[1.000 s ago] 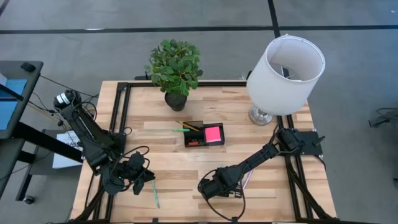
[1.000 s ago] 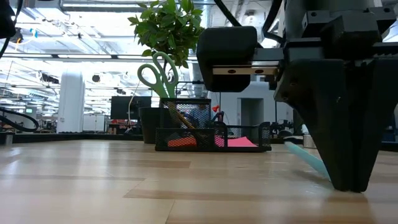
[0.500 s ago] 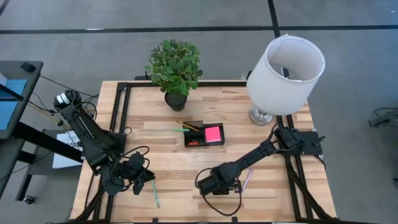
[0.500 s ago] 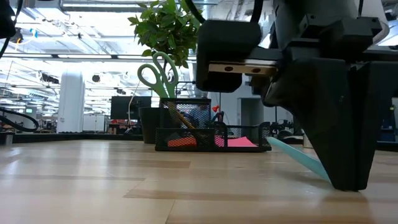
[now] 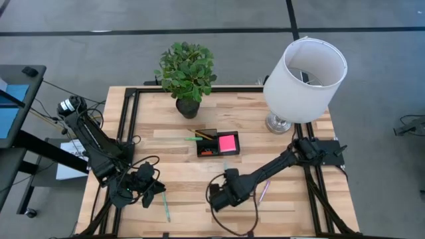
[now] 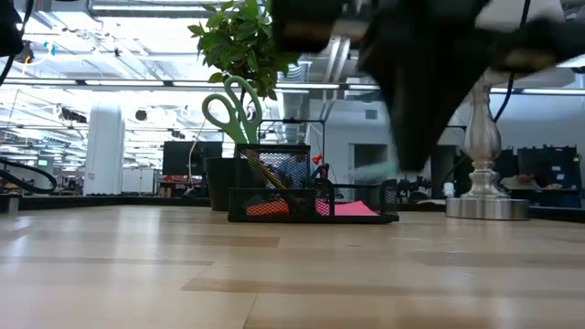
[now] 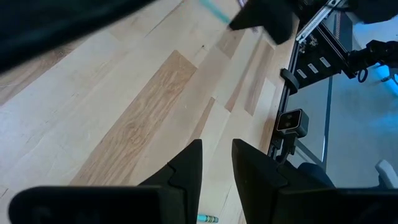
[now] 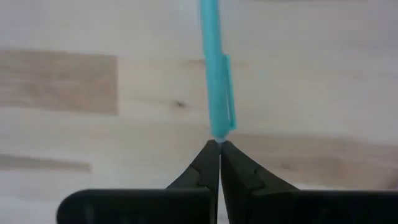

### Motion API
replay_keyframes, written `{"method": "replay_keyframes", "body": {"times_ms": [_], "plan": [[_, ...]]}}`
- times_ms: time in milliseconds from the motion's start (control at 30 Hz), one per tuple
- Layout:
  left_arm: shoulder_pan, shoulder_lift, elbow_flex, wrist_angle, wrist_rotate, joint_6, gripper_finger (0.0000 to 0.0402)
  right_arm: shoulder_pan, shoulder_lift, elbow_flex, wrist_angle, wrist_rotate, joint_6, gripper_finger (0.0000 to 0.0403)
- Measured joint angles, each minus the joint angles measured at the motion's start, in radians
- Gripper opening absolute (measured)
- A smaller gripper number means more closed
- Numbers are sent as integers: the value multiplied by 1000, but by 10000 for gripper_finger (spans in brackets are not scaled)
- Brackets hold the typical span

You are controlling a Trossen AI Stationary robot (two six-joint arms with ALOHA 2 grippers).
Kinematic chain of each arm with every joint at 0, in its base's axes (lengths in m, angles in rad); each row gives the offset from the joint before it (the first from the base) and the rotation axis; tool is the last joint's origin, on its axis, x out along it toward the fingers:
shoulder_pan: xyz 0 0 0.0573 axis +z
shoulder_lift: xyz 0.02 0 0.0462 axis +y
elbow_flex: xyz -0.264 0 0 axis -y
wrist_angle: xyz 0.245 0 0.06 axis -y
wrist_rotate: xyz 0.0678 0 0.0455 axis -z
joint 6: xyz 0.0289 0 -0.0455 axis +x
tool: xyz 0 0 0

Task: Pick and place office supplies into organizer
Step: Put the blue pen into the black desk organizer

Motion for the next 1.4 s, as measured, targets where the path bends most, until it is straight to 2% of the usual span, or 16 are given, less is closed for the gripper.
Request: {"method": "replay_keyframes", "body": {"times_ms": [133,400,600,667,767,1033,1200,1400], "plan": [[0,0,0,0,0,0,80,12,0,97,-105,2,-43,0],[0,0,0,0,0,0,80,48,0,177,-243,93,-102,0],[0,0,0,0,0,0,80,54,-1,278,-413,90,-210,0],[0,0,0,0,0,0,80,49,-3,316,-427,92,-265,0],[0,0,0,0,0,0,80,37,-22,335,-425,120,-435,0],[0,0,0,0,0,0,80,-65,-95,354,-424,137,-738,0],[0,0,0,0,0,0,80,-162,-133,354,-424,83,-915,0],[0,0,0,0,0,0,80,-287,-164,355,-424,14,-1031,0]]}}
